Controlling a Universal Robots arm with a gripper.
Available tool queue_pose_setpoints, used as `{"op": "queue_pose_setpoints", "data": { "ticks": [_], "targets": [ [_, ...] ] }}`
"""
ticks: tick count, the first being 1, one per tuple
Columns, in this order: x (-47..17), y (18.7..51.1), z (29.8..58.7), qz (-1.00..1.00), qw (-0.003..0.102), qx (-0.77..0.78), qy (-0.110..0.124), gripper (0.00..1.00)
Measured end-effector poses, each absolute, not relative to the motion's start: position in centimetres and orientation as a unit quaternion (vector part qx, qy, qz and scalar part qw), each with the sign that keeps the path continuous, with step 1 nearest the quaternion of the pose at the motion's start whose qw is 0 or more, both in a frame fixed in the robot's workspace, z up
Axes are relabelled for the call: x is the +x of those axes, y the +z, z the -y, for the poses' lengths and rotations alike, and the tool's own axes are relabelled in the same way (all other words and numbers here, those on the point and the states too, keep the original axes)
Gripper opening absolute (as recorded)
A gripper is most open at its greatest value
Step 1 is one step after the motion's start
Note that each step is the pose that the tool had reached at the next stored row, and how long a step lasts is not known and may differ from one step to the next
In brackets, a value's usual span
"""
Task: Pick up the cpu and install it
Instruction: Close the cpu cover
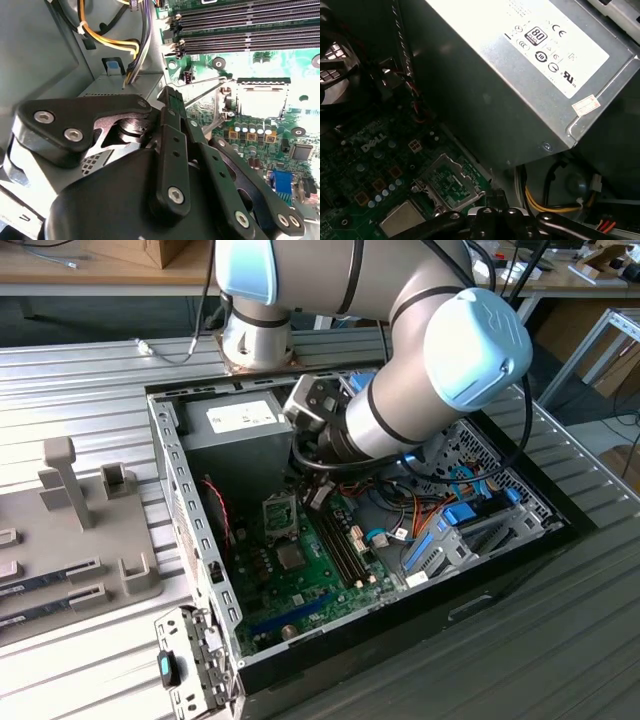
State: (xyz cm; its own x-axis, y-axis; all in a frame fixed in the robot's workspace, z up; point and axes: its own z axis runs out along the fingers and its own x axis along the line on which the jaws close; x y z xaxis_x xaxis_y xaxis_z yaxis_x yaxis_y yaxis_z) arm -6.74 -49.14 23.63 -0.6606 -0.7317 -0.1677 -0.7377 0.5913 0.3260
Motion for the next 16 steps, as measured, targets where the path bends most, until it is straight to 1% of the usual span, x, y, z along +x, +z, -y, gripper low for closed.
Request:
{"op": "queue_pose_setpoints", "data": {
  "ticks": [4,16],
  "targets": [
    [-6.74,24.15,49.31,-0.892,0.008,-0.412,0.186,0.11],
    [-6.74,24.18,50.04,-0.892,0.008,-0.412,0.186,0.11]
  ]
}}
